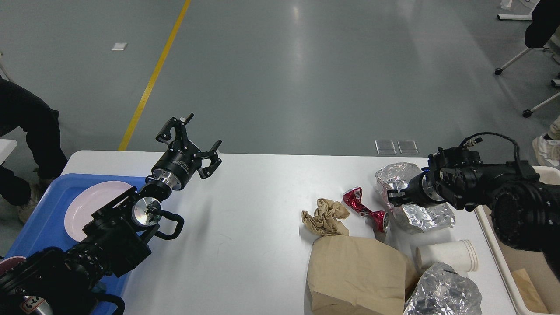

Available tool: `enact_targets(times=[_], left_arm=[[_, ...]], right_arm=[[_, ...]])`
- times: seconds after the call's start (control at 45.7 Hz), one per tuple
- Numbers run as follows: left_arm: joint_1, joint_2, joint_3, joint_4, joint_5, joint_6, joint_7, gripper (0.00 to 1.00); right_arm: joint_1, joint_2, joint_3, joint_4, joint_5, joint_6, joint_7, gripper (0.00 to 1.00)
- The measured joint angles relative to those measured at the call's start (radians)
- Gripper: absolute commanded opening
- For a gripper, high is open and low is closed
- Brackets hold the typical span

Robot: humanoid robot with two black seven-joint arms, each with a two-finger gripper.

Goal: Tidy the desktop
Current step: 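Grasp the crumpled foil package with the right gripper, then lift the foil package and carry it over the white bin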

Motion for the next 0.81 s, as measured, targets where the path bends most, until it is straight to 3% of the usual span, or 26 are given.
enact_targets(times=[0.219,0.591,0.81], left_arm=[[0.000,0.000,0.000,0.000,0.000,0.000,0.000,0.97],[0.000,0.000,0.000,0.000,0.000,0.000,0.000,0.97],[0.000,0.000,0.000,0.000,0.000,0.000,0.000,0.97]], right_arm=[[0.098,-0.008,0.007,0.013,0.000,0.036,0.001,0.00],[0.407,-0.071,-0.014,0.143,-0.006,0.367,0.002,0.00],[0.612,-0.127,-0.035,0.236,-0.016,0.465,0.002,0.00]])
